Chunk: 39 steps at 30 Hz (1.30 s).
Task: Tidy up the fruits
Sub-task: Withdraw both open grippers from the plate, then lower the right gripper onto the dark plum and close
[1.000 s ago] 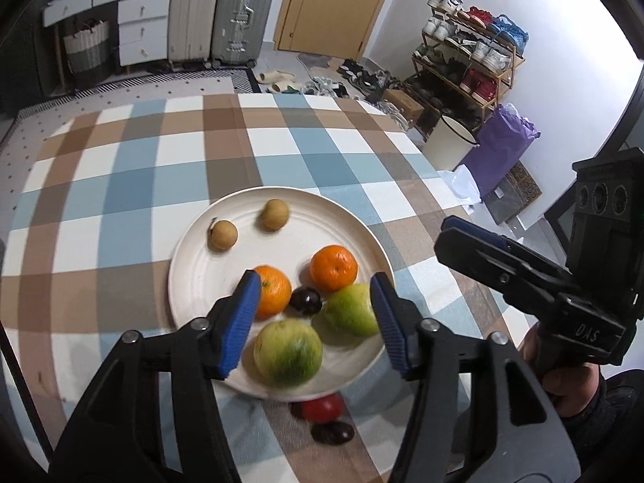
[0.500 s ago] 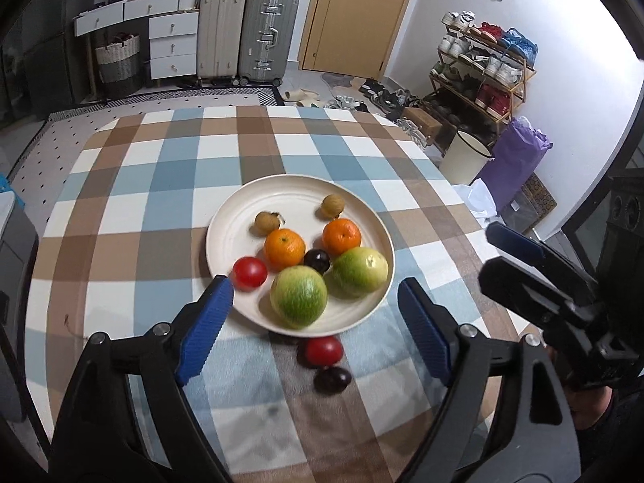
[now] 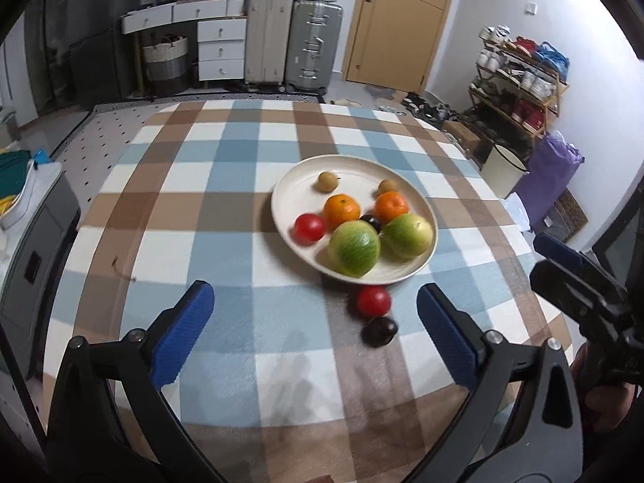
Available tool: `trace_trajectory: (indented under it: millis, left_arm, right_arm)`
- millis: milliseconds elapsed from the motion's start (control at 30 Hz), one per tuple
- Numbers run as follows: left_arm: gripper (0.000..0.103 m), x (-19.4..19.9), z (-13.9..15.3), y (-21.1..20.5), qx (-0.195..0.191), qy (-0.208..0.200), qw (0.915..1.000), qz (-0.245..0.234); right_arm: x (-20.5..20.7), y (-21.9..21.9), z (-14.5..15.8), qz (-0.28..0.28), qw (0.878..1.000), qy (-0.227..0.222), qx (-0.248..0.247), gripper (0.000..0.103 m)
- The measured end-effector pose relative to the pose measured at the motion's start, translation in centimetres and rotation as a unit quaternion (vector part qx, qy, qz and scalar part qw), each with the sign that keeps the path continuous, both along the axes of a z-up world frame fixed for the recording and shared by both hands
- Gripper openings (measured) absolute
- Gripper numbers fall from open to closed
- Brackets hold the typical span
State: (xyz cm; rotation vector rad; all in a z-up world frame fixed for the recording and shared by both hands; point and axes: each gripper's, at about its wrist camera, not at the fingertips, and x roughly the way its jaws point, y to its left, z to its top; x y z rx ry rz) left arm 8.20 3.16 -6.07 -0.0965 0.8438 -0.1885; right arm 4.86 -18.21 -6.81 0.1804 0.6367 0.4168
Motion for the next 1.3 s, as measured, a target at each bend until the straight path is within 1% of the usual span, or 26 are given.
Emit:
trace_trajectory:
  millis: [100, 167, 300, 433, 533, 733, 1033, 1100, 1133, 1200, 1233, 1300]
  left_arm:
    - [0.102, -0.7, -1.0, 0.8, -0.001, 0.007, 0.9999, 0.011]
    - [0.102, -1.2, -1.8, 1.4, 0.004, 0.010, 0.9998, 0.020]
    - [0.102, -1.9, -3.4, 2.2, 0.011, 0.017, 0.9993, 0.032]
    - [0.102, -2.1, -5.1, 3.0, 0.005, 0.035, 0.9986, 0.039]
    - [0.102, -2.1, -6.0, 3.5, -0.004, 0.047, 0.9980, 0.041]
    - [0.102, -2.0, -6.6, 3.9, -0.012, 0.048, 0.9980, 0.040]
    - [0.102, -1.5, -7.6, 4.5, -0.019, 0.052, 0.9976, 0.041]
    - [0.102, -1.2, -7.9, 4.8, -0.021, 0.055, 0.9973, 0.043]
    - [0.102, -1.1, -8.1, 4.9, -0.023, 0.057, 0.9971, 0.043]
    - [0.102, -0.9, -8.3, 5.2, -0.026, 0.062, 0.9967, 0.045]
    - [0.102, -0.7, -8.4, 5.2, -0.027, 0.063, 0.9966, 0.046]
    - [0.102, -0.5, -8.5, 5.5, -0.028, 0.064, 0.9964, 0.048]
  right_arm:
    - [-0.5, 0.4, -1.0, 0.010, 1.000, 0.004, 0.005, 0.098]
    - [-0.7, 0.7, -1.9, 0.009, 1.000, 0.012, -0.004, 0.098]
    - [-0.3, 1.2, -4.2, 0.012, 0.999, 0.041, -0.015, 0.098]
    - [0.0, 1.9, -6.0, 0.018, 0.998, 0.063, -0.017, 0.098]
    - [0.2, 2.6, -6.8, 0.028, 0.997, 0.075, -0.016, 0.098]
    - [0.8, 4.7, -7.5, 0.056, 0.994, 0.084, -0.032, 0.096]
    - [2.0, 6.5, -8.6, 0.078, 0.991, 0.102, -0.046, 0.075]
    - [2.1, 6.9, -8.8, 0.083, 0.990, 0.107, -0.050, 0.067]
    - [2.3, 7.2, -8.9, 0.086, 0.989, 0.110, -0.053, 0.065]
    - [2.5, 7.7, -9.1, 0.090, 0.988, 0.114, -0.061, 0.055]
    - [2.6, 7.9, -9.3, 0.091, 0.987, 0.117, -0.066, 0.053]
    - [2.8, 8.2, -9.6, 0.097, 0.985, 0.123, -0.068, 0.040]
